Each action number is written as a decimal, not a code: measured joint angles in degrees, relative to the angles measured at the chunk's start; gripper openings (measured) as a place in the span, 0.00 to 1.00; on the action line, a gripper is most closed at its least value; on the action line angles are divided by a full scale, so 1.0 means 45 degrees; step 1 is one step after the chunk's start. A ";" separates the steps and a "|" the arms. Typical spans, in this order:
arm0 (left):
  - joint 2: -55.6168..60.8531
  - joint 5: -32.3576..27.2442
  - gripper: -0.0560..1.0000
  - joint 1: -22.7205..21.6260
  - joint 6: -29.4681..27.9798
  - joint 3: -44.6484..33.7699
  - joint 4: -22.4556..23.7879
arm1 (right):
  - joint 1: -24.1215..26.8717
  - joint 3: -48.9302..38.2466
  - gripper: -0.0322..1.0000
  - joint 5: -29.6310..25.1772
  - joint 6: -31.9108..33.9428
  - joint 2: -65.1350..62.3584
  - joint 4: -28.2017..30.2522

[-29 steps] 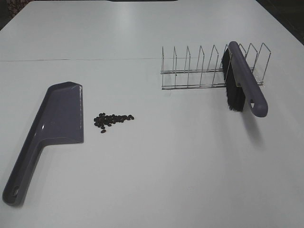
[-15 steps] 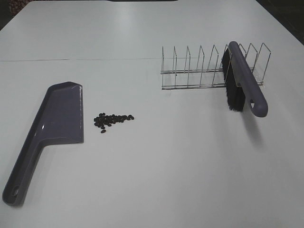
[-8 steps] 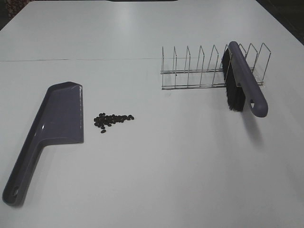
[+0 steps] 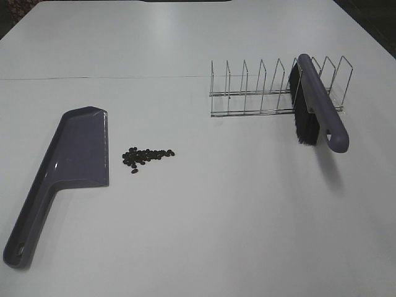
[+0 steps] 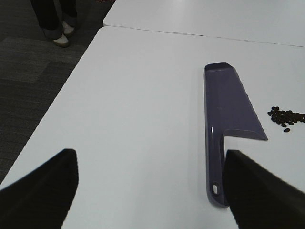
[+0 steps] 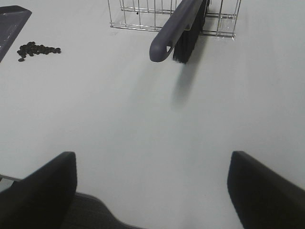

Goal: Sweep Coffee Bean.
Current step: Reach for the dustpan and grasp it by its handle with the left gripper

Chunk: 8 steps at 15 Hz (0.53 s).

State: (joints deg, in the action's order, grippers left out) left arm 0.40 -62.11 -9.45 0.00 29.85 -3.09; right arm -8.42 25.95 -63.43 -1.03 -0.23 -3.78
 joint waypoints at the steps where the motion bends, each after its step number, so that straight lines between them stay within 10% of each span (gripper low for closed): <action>1: 0.0000 0.0000 0.77 0.0000 0.0000 0.0000 0.0000 | 0.0000 0.0000 0.76 0.0000 0.0000 0.0000 0.0000; 8: 0.0000 0.0000 0.77 0.0000 0.0000 0.0000 0.0000 | 0.0000 0.0000 0.76 0.0000 0.0000 0.0000 0.0000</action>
State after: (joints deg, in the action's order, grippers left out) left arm 0.40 -62.11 -9.45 0.00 29.85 -3.09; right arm -8.42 25.95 -63.43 -1.03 -0.23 -3.78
